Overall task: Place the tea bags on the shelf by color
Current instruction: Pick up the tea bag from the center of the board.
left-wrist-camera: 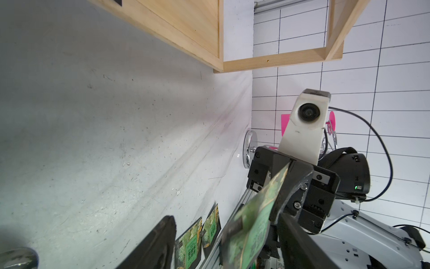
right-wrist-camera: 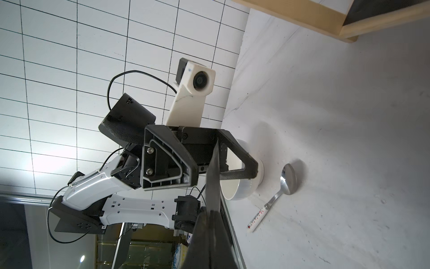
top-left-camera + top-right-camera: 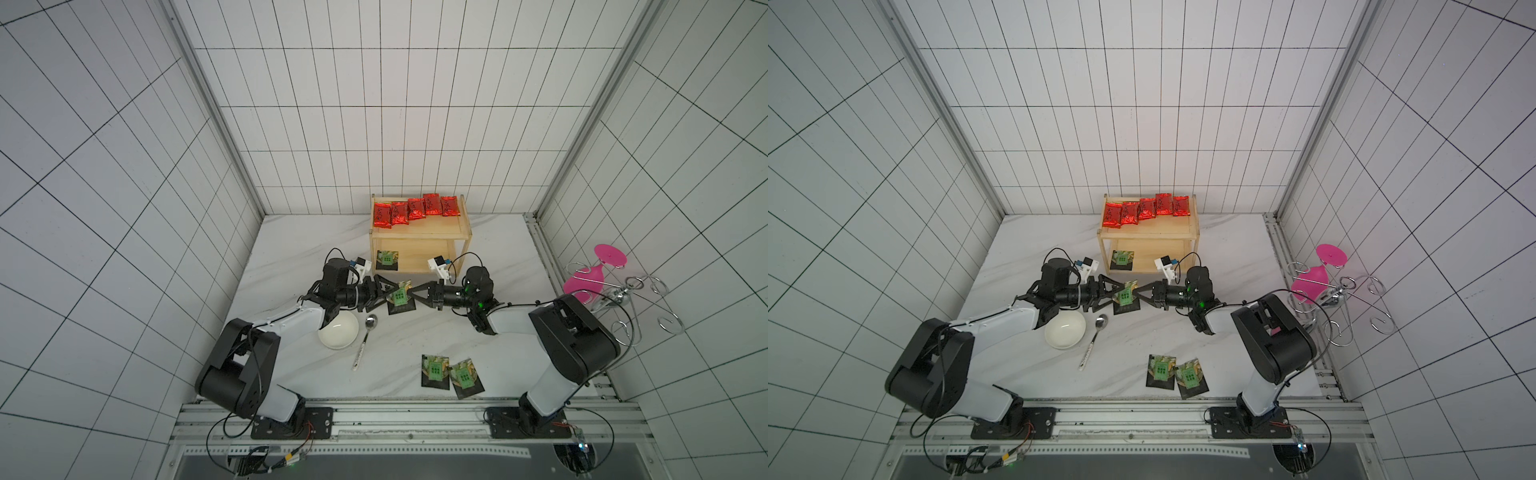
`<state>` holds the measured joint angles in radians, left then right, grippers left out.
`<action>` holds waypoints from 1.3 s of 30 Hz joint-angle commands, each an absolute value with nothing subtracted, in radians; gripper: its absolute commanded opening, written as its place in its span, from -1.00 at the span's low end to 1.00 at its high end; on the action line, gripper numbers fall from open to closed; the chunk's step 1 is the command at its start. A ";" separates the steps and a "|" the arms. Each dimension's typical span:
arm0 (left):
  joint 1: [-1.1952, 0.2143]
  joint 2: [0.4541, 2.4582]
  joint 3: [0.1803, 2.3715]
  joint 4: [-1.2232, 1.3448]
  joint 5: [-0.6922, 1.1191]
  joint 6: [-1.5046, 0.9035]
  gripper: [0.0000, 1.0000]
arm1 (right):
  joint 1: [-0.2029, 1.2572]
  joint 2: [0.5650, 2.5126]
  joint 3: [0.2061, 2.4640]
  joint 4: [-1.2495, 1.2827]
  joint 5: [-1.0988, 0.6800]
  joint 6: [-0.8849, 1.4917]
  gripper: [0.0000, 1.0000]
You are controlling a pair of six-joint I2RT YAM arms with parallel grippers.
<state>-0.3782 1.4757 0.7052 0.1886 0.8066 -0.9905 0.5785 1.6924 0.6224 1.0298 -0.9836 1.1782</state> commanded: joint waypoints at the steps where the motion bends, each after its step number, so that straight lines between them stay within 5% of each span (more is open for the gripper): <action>1: -0.377 1.451 0.685 0.306 0.845 -1.032 0.26 | 0.598 1.682 0.644 0.962 -0.998 1.129 -1.00; 11: -0.356 1.424 0.657 0.313 0.849 -1.024 -0.47 | 0.579 1.706 0.678 0.851 -1.026 1.064 -1.00; 16: -0.356 1.432 0.664 0.291 0.839 -1.011 -1.00 | 0.577 1.697 0.696 0.822 -1.028 1.072 -0.96; 20: -0.356 1.442 0.672 0.325 0.843 -1.040 -1.00 | 0.576 1.649 0.678 0.820 -0.964 1.121 -0.84; 25: -0.356 1.449 0.657 0.461 0.813 -1.144 -1.00 | 0.584 1.480 0.560 0.752 -0.677 1.277 -0.24; 31: -0.357 1.497 0.619 0.794 0.780 -1.352 -1.00 | 0.661 1.424 0.487 0.890 -0.524 1.470 0.17; 35: -0.360 1.508 0.615 0.864 0.768 -1.394 -1.00 | 0.708 1.523 0.492 1.129 -0.504 1.593 0.15; 39: -0.367 1.503 0.620 0.831 0.755 -1.372 -1.00 | 0.747 1.571 0.522 1.220 -0.483 1.621 -0.18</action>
<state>-0.3607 1.5002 0.6201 0.7834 0.7750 -1.3556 0.7231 1.5543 0.5110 1.0645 -0.5312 1.5509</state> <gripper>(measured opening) 0.044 0.442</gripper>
